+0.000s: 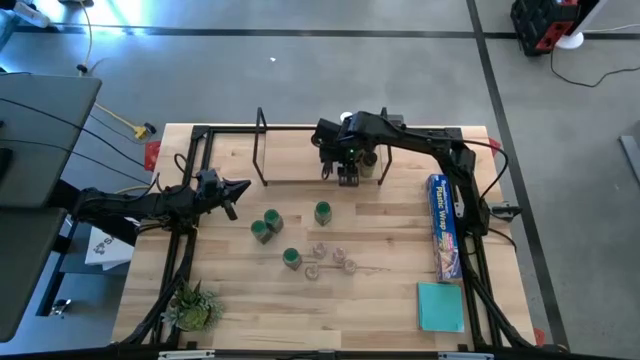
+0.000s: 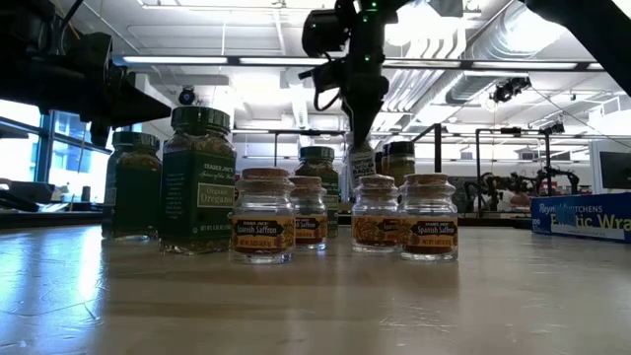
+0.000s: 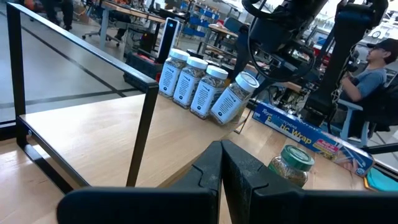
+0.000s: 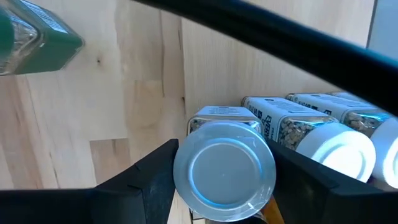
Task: Shelf spices
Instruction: Put the white seasoning bottle on the shelf aligned with the other white seasoning bottles
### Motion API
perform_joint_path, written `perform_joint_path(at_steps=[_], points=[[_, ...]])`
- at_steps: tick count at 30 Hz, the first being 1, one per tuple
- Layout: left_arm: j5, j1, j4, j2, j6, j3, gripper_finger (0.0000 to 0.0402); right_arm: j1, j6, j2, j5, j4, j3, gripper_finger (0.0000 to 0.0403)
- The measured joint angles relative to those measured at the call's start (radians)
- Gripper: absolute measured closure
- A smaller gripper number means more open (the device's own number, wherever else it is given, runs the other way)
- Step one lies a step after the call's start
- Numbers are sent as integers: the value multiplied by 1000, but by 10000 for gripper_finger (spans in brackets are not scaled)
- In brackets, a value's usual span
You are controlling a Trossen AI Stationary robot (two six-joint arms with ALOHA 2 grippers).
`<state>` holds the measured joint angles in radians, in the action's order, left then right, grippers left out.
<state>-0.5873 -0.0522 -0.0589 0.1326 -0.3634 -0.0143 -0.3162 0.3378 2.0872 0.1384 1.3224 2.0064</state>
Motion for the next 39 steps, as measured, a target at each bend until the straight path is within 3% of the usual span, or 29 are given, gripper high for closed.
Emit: perform_joint_path(at_steps=[13, 25, 32, 35, 39], points=[[0, 0, 0, 0, 0, 0, 396, -6, -24, 0, 10, 13, 0, 151], [0, 0, 0, 0, 0, 0, 396, -8, -129, 0, 75, 61, 2, 148], [0, 0, 0, 0, 0, 0, 396, -7, -210, 0, 69, 168, 95, 148], [0, 0, 0, 0, 0, 0, 396, -4, -226, -1, 13, 201, 145, 148], [0, 0, 0, 0, 0, 0, 396, 17, -205, -1, -171, 187, 191, 161]])
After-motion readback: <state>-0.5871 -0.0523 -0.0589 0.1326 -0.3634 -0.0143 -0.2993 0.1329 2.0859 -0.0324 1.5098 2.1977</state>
